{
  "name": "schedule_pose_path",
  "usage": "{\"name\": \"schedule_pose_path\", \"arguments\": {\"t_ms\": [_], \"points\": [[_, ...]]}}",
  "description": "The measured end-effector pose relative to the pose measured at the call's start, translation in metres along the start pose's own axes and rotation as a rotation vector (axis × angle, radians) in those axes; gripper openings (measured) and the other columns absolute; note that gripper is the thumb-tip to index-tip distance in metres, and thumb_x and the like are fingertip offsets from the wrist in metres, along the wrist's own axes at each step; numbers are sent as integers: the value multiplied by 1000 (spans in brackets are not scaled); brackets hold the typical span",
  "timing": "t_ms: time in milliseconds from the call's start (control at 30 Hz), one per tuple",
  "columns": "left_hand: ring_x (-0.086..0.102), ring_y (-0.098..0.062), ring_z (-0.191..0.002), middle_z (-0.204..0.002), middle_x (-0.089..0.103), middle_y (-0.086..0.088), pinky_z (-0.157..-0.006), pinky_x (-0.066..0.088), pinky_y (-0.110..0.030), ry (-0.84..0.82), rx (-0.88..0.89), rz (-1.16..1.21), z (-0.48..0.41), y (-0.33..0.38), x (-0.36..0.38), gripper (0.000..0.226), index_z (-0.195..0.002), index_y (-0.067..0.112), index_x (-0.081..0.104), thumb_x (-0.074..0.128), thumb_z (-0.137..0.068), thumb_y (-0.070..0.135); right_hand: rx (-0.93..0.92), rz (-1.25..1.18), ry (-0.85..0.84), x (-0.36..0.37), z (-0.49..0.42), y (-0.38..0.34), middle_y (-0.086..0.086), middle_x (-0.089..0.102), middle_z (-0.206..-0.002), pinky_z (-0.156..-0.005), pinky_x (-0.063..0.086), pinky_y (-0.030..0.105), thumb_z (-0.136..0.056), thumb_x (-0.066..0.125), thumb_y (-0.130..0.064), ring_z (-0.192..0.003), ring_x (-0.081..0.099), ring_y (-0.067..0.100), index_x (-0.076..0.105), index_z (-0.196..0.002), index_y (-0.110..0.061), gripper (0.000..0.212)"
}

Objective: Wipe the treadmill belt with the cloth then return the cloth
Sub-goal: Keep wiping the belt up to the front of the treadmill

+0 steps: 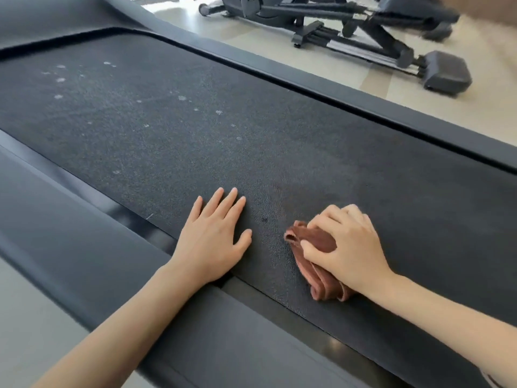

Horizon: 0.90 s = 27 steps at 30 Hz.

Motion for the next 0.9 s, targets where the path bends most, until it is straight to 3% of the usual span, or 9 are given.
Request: {"name": "schedule_pose_path", "arguments": {"t_ms": [200, 333, 400, 533, 633, 767, 900], "points": [[12, -23, -146, -157, 21, 2, -116, 6, -45, -26, 97, -11, 6, 14, 3, 85, -149, 17, 29, 6, -80, 61, -28, -14, -51, -23, 52, -4, -11, 57, -80, -69, 41, 36, -72, 55, -47, -79, 47, 18, 65, -77, -26, 24], [-5, -17, -146, -159, 3, 10, -117, -3, -45, -78, 85, -47, 6, 16, 8, 92, -152, 25, 12, -5, -72, 68, 33, 23, -5, -8, 5, 22, -8, 58, -77, -68, 42, 35, -70, 49, -54, -79, 49, 21, 65, -76, -26, 33], [-7, -13, -146, -159, 0, 12, -117, -5, -45, -85, 72, -44, 5, 18, 8, 92, -152, 27, 10, -7, -71, 68, 143, 77, 10, 2, -36, 53, -3, 61, -85, -72, 39, 34, -73, 47, -59, -86, 50, 24, 67, -83, -24, 41], [-4, -11, -146, -158, 4, 14, -118, -4, -44, -83, 62, -25, 4, 18, 6, 90, -151, 28, 14, -2, -73, 69, 329, 116, -33, 22, -101, 98, 5, 62, -109, -83, 38, 39, -85, 55, -50, -107, 48, 33, 67, -103, -23, 34], [0, -9, -145, -157, 11, 15, -117, -5, -40, -69, 88, 12, 1, 15, 4, 83, -150, 29, 20, 5, -79, 69, 226, 102, -85, 22, -90, 96, 3, 61, -105, -83, 37, 39, -85, 55, -52, -104, 48, 33, 66, -100, -23, 35], [4, -8, -145, -155, 17, 14, -117, -2, -40, -36, 92, 46, -11, 17, 7, 77, -149, 27, 28, 13, -84, 66, 9, 19, 31, -11, -30, 85, -5, 58, -83, -72, 39, 35, -75, 49, -57, -83, 49, 24, 65, -79, -22, 39], [12, -9, -144, -154, 24, 13, -118, 5, -44, 18, 97, 53, -19, 22, 7, 70, -147, 26, 33, 19, -88, 62, 49, 24, 90, 0, -66, 102, -4, 61, -79, -69, 39, 34, -74, 47, -59, -81, 52, 25, 65, -75, -22, 41]]}}
Point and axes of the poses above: each hand's wrist, its own z-axis away from the middle knuckle, its own x-axis out of the palm, y = z × x, the point moved 10 cm from there along -z, towards the middle knuckle
